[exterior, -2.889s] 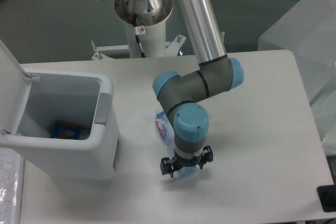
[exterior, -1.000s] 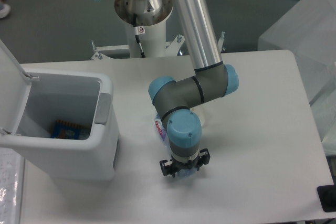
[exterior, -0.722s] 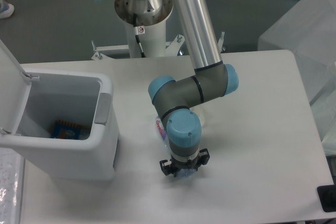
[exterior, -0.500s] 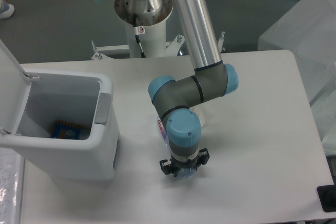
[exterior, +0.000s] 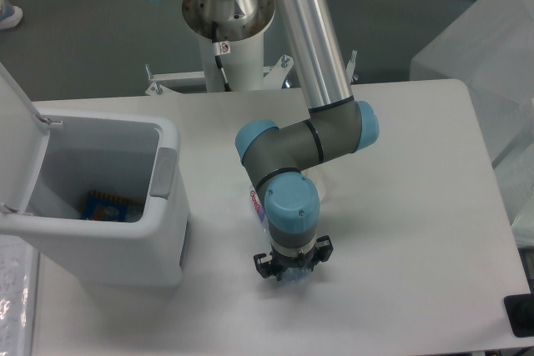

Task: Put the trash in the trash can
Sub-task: 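Close the gripper around the bottle's middle and hold it, then lift the gripped bottle up off the table toward the trash bin, then move the bottle over the bin opening and open the gripper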

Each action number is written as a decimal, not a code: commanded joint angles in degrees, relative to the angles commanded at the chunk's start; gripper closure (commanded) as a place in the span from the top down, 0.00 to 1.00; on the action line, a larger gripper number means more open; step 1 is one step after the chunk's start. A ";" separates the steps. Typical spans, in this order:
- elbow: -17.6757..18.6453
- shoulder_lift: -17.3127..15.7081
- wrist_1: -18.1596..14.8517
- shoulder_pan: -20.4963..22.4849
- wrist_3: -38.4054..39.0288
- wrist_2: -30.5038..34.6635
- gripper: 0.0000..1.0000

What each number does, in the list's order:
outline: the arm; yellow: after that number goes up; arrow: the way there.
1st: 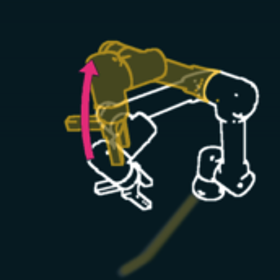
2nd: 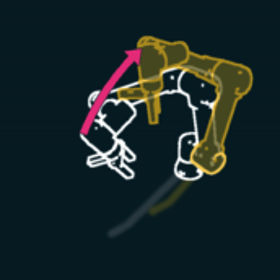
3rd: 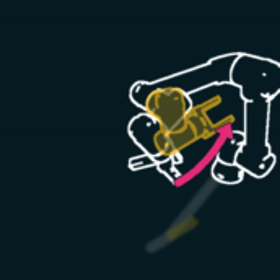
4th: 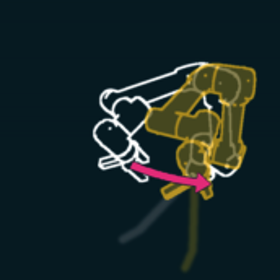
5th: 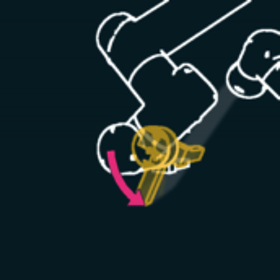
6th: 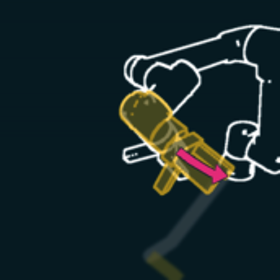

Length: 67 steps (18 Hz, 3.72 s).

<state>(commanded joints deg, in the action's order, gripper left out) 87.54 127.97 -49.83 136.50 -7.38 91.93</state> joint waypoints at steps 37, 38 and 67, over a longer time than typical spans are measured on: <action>-20.74 -12.21 8.70 0.97 0.44 -8.17 0.65; -21.09 -13.00 8.79 0.79 0.09 -8.35 0.65; -10.82 -24.08 8.70 -20.83 1.49 -8.79 0.66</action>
<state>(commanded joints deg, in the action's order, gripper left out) 76.72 103.89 -41.13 115.67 -5.89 83.14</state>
